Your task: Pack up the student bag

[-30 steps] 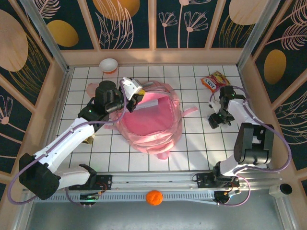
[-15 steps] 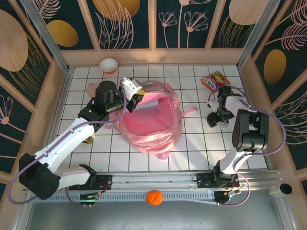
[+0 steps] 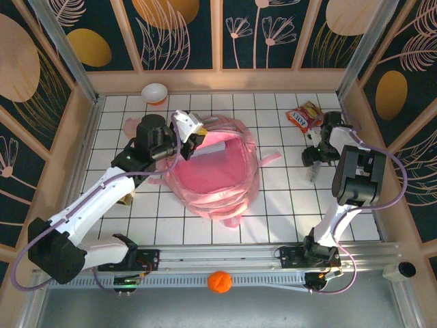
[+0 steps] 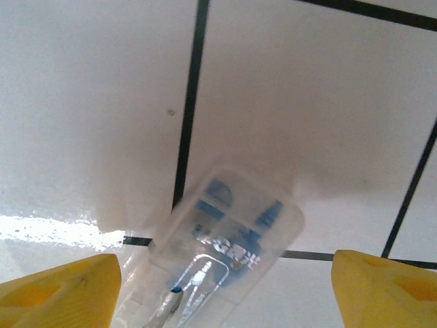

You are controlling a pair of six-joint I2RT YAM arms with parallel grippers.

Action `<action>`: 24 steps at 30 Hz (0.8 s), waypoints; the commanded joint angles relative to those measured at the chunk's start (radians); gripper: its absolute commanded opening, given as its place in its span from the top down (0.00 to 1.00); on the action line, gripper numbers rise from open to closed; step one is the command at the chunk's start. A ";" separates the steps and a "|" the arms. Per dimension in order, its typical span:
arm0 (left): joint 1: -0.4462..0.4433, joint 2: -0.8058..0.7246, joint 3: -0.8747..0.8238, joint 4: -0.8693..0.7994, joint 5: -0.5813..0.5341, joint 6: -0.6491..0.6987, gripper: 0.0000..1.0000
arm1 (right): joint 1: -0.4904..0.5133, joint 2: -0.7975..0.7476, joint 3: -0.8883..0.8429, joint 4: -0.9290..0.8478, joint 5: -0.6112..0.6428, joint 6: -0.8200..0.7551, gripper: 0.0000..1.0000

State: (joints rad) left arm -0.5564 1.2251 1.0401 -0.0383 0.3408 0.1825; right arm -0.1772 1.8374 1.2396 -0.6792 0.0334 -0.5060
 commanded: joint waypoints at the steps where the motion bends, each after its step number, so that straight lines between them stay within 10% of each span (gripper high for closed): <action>1: 0.000 0.002 0.041 0.051 0.026 0.007 1.00 | -0.014 -0.031 0.012 -0.056 -0.079 0.054 0.17; 24: 0.000 0.018 0.036 0.075 0.049 0.000 1.00 | -0.154 -0.146 -0.075 -0.043 -0.236 0.781 0.36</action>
State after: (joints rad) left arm -0.5564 1.2469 1.0416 -0.0334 0.3721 0.1818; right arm -0.3256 1.7111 1.1950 -0.7376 -0.1699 0.1287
